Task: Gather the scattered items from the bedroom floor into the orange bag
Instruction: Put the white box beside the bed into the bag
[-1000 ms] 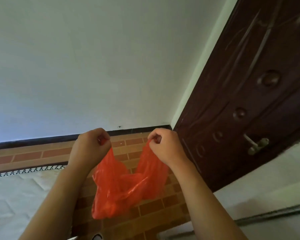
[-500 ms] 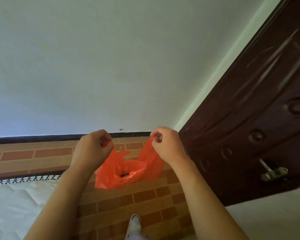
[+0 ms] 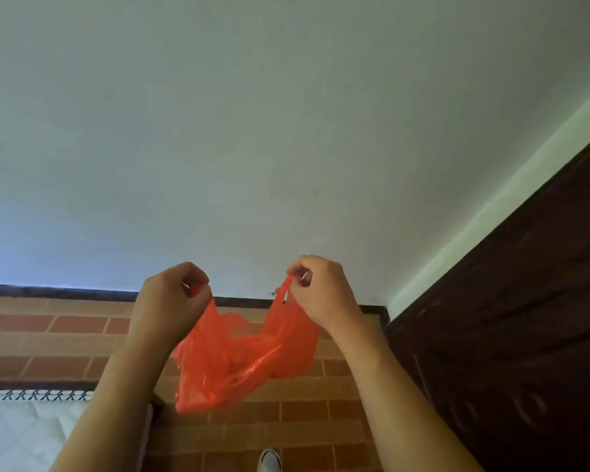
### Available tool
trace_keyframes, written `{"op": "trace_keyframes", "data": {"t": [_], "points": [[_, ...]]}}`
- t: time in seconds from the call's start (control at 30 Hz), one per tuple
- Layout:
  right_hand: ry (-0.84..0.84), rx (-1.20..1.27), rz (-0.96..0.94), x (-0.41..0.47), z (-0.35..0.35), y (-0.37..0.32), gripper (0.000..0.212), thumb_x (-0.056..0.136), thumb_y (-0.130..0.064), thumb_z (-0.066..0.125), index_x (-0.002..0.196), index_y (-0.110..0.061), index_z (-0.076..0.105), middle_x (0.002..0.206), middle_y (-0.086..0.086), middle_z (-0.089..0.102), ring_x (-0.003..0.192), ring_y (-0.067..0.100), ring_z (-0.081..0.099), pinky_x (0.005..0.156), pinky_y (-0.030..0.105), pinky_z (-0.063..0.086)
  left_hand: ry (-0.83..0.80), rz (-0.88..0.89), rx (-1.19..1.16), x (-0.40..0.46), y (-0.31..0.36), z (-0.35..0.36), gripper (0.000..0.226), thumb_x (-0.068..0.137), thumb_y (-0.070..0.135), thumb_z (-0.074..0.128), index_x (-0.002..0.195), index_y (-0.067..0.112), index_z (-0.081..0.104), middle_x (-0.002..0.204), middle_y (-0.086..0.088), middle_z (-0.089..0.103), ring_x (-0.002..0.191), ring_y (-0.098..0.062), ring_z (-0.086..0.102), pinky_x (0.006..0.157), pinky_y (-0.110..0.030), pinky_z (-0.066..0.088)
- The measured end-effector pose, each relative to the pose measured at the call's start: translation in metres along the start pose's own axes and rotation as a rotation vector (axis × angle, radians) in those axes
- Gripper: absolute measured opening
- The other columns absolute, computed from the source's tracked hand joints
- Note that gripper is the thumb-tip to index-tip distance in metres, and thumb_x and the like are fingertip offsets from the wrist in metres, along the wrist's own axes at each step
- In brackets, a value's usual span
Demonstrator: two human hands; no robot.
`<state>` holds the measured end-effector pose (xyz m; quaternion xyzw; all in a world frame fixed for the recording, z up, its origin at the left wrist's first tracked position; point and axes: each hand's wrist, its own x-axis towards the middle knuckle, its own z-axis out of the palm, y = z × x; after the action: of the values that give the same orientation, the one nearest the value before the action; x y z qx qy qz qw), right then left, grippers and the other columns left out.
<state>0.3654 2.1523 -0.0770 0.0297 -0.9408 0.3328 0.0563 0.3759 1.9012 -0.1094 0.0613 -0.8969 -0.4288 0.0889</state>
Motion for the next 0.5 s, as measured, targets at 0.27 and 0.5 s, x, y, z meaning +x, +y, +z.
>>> {"op": "trace_keyframes", "data": {"t": [0.27,0.5], "points": [[-0.068,0.079,-0.154,0.111,0.006,0.018,0.019,0.089,-0.004,0.066,0.101,-0.016,0.077,0.093,-0.006,0.073,0.072,-0.002,0.061,0.065,0.003,0.045,0.116,-0.059,0.080,0.064,0.026,0.024,0.021,0.076,0.012,0.075,0.075,0.032,0.068,0.069,0.014,0.068,0.069,-0.006,0.065,0.070,-0.036,0.056],[-0.106,0.143,-0.250,0.191,0.033,0.003,0.018,0.090,-0.005,0.067,0.100,-0.016,0.077,0.091,-0.005,0.073,0.073,0.000,0.064,0.066,0.002,0.046,0.170,-0.138,0.125,0.108,0.015,0.013,0.020,0.078,0.013,0.076,0.077,0.032,0.067,0.071,0.013,0.068,0.069,-0.004,0.065,0.068,-0.035,0.057]]}}
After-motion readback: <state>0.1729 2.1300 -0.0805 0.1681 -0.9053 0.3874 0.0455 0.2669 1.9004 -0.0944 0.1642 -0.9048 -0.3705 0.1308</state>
